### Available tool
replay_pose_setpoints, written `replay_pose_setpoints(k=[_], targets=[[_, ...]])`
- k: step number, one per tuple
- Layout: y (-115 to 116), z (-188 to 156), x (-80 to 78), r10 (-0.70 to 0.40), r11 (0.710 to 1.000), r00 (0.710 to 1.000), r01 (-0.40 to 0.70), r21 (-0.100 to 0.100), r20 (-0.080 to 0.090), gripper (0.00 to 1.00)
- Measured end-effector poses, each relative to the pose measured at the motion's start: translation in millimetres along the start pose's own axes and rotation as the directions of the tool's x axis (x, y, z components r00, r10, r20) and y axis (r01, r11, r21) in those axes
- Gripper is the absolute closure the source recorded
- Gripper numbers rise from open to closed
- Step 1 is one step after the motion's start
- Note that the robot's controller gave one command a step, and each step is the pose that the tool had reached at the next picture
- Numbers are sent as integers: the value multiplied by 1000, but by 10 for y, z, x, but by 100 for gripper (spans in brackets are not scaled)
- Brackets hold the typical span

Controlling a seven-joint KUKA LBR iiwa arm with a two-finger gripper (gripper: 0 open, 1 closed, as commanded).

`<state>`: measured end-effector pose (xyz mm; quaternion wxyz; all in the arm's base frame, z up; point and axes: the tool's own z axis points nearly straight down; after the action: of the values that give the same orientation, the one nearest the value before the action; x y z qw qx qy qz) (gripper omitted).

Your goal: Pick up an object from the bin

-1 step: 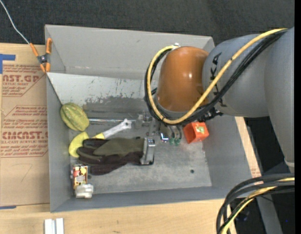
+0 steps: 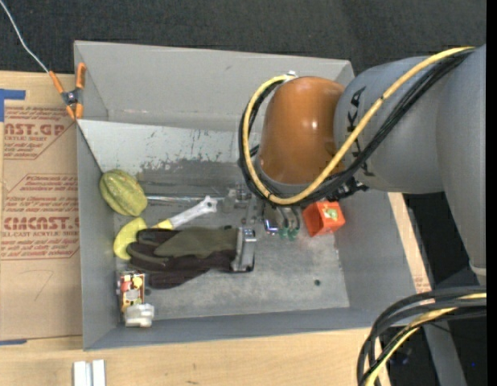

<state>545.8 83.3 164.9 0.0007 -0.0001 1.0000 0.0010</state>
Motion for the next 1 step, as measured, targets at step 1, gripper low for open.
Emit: replay_pose_setpoints(k=[1], targets=[[218,466,8,151,989,989,-151,-2,8,0]])
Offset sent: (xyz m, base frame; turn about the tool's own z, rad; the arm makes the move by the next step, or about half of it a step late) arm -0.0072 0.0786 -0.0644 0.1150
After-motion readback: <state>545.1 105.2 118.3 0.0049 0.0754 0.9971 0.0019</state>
